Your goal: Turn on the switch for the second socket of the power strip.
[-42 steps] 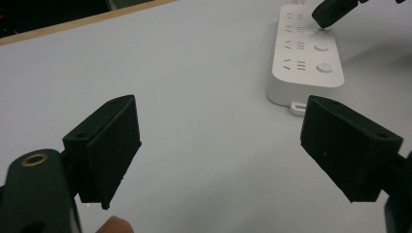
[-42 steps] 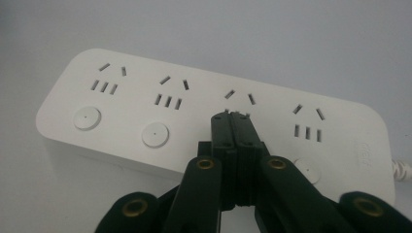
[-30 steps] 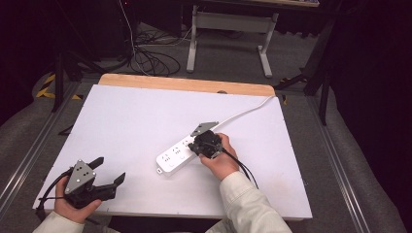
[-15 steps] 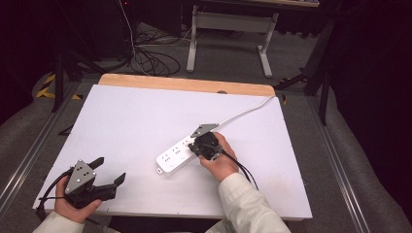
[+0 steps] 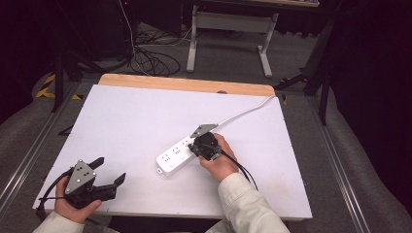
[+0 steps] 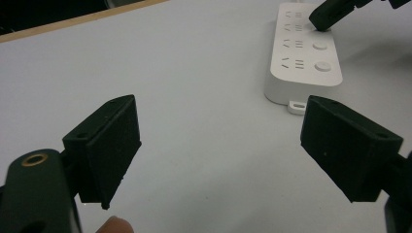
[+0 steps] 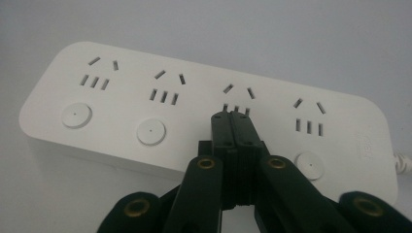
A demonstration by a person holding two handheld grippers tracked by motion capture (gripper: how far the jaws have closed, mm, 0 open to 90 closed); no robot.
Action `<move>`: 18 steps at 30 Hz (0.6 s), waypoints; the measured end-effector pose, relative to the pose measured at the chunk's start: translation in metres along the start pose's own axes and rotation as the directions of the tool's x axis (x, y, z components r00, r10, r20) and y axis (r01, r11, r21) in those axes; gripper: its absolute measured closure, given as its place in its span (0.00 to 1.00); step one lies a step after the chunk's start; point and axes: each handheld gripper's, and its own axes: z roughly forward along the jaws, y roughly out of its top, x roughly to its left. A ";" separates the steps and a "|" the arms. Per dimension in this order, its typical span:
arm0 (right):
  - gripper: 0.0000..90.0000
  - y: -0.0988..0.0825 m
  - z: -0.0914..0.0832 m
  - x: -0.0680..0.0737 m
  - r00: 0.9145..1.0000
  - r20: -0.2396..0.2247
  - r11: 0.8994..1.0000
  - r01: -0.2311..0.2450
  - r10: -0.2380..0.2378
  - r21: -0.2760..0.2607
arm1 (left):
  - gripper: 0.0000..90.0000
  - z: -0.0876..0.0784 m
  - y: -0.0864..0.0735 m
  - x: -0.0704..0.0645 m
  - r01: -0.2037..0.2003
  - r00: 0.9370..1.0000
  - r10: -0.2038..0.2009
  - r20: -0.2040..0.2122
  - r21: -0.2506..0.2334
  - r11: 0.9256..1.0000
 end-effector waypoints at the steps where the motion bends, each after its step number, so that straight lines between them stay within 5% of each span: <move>1: 1.00 0.000 0.000 0.000 1.000 -0.001 1.000 -0.001 0.001 0.003 | 0.17 0.000 0.000 0.000 -0.001 1.000 0.001 -0.001 0.000 1.000; 18: 1.00 0.005 0.001 0.001 1.000 0.004 0.999 -0.005 0.005 0.037 | 0.16 -0.001 0.000 0.000 -0.001 1.000 0.001 -0.007 -0.002 1.000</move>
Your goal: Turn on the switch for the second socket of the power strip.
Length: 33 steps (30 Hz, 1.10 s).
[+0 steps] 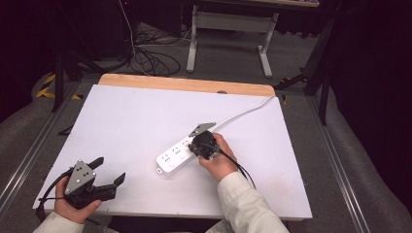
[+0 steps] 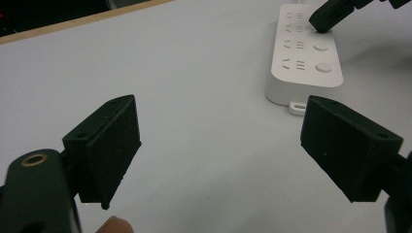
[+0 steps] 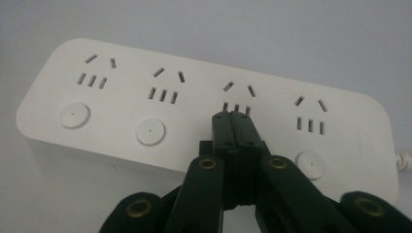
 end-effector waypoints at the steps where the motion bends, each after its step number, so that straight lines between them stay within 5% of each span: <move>1: 1.00 0.000 0.000 0.001 1.000 0.002 1.000 0.004 -0.004 0.001 | 0.17 0.000 0.000 0.000 0.000 1.000 0.000 -0.001 0.000 1.000; 33: 1.00 0.000 0.001 0.004 1.000 0.026 1.000 0.005 -0.005 0.001 | 0.16 0.001 0.000 0.000 0.000 1.000 0.000 -0.003 0.003 1.000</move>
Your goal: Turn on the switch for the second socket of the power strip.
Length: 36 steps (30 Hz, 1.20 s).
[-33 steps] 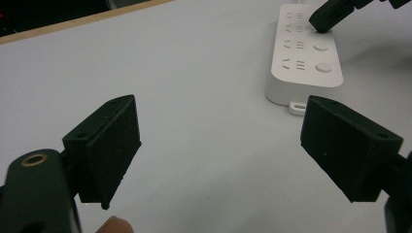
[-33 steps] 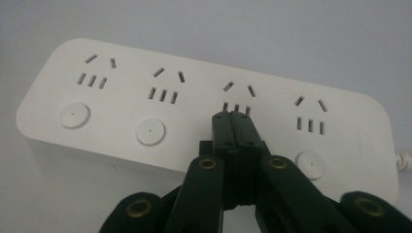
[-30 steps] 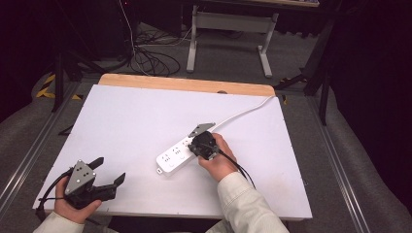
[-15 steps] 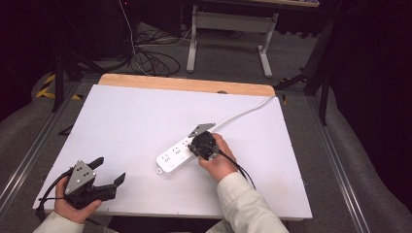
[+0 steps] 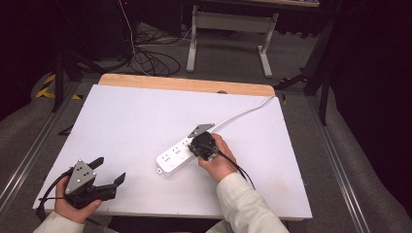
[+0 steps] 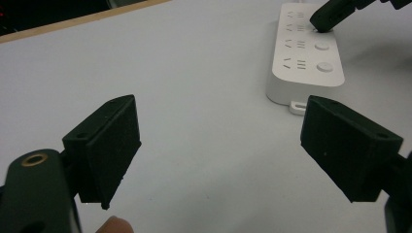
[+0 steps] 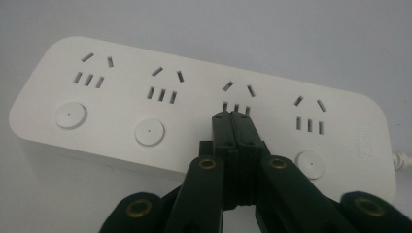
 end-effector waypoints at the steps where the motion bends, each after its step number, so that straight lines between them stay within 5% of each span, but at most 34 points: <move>1: 1.00 0.000 0.000 0.000 1.000 0.002 1.000 0.008 -0.008 -0.005 | 0.17 0.000 0.000 0.000 0.002 1.000 -0.002 0.002 -0.003 1.000; 30: 0.95 0.011 -0.043 0.005 1.000 -0.028 0.985 -0.003 -0.001 -0.171 | 0.16 0.001 0.000 0.001 0.009 1.000 -0.009 0.003 -0.001 1.000; 33: 0.89 0.011 -0.045 0.004 0.999 -0.035 0.983 0.000 -0.007 -0.181 | 0.17 0.000 0.000 0.001 0.004 1.000 -0.004 0.000 0.000 1.000; 36: 0.71 0.011 -0.048 0.004 1.000 -0.027 0.979 0.002 -0.008 -0.204 | 0.16 0.000 0.000 0.001 0.005 1.000 -0.005 0.000 0.000 1.000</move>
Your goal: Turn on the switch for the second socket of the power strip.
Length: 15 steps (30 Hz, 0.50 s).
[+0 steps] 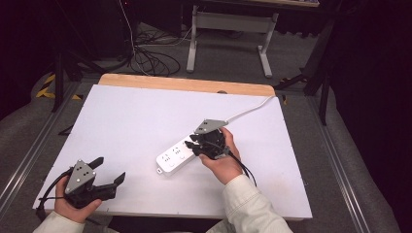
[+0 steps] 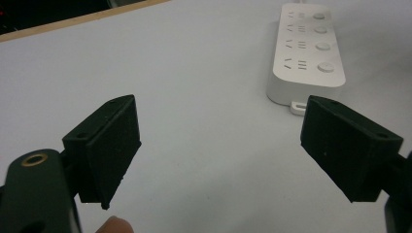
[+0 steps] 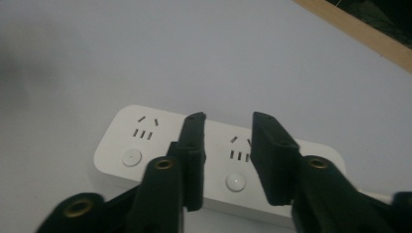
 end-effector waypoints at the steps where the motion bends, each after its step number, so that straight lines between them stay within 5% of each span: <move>1: 0.67 0.000 -0.001 0.001 1.000 0.009 1.000 0.004 -0.004 -0.010 | 0.17 0.000 0.000 0.000 0.004 1.000 -0.004 0.000 -0.001 1.000; 10: 0.33 -0.001 -0.018 0.000 1.000 0.008 1.000 -0.008 0.008 -0.023 | 0.16 0.000 0.000 0.000 0.005 1.000 -0.005 -0.001 -0.002 1.000; 15: 0.22 -0.006 -0.032 -0.003 0.997 -0.004 0.996 -0.082 0.082 -0.021 | 0.16 0.000 0.000 -0.001 0.007 1.000 -0.007 -0.001 -0.003 1.000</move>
